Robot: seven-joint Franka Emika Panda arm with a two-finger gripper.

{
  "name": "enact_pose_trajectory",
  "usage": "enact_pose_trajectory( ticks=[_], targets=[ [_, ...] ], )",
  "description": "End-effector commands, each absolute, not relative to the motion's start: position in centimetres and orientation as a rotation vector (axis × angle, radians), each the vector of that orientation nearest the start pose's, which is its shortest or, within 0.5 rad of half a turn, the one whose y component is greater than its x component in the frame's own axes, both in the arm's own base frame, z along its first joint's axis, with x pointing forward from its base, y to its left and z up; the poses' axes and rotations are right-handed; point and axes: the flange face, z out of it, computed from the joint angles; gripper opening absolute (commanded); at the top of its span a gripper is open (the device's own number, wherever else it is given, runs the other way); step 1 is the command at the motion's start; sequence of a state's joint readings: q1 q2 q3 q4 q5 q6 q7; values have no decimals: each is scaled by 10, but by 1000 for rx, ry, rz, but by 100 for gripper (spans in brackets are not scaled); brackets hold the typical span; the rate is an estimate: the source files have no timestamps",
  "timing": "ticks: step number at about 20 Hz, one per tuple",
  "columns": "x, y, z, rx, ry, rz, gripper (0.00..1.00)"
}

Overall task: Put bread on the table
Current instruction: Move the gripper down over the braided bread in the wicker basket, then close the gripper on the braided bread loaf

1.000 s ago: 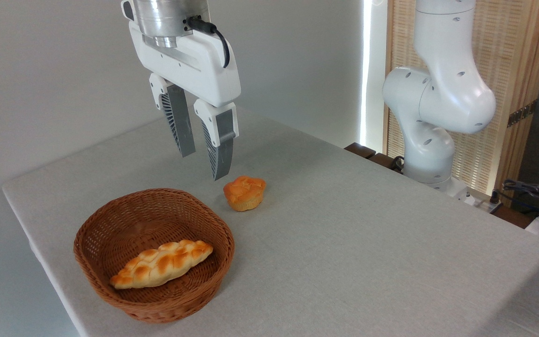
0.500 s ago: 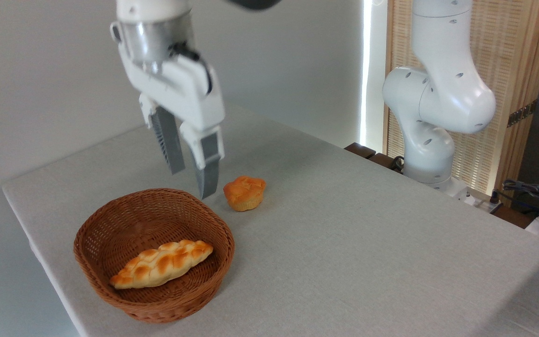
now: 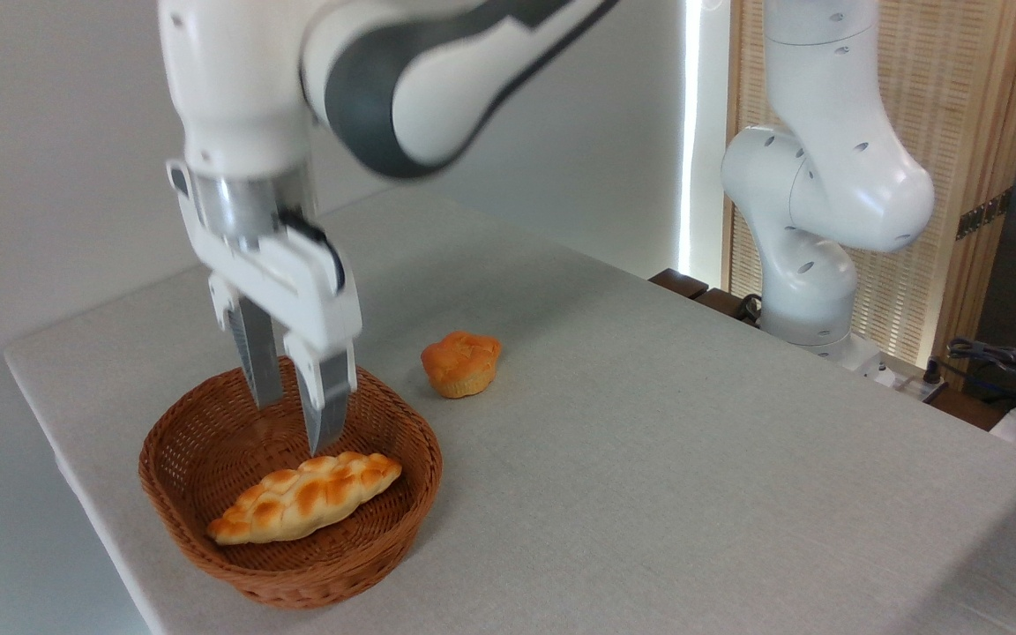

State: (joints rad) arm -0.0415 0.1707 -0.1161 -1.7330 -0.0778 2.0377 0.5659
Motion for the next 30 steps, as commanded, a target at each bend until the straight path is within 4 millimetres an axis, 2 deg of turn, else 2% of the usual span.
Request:
enact_pose_trajectory(
  ticks=[1,3,8,10,16,17,20,21,22,23,27,28,30],
  targets=[
    [612,-104,461,-2976,1073,-262,100],
    [613,-104,455,-2876,1120,-219,100],
    [614,-127,427,-2840,1204,-156,100],
    [618,-134,419,-2835,1222,-183,100],
    [619,-133,417,-2697,1287,-159,100],
    [619,-133,417,-2695,1287,-159,91],
    [619,-133,417,-2698,1285,-157,48],
    [618,-133,417,-2696,1287,-153,36],
    [618,-133,416,-2697,1288,-148,21],
    [618,-133,416,-2697,1288,-146,12],
    [617,-132,415,-2698,1287,-134,7],
    [618,-131,416,-2701,1284,-137,0],
    [618,-128,416,-2704,1278,-136,0]
  ],
)
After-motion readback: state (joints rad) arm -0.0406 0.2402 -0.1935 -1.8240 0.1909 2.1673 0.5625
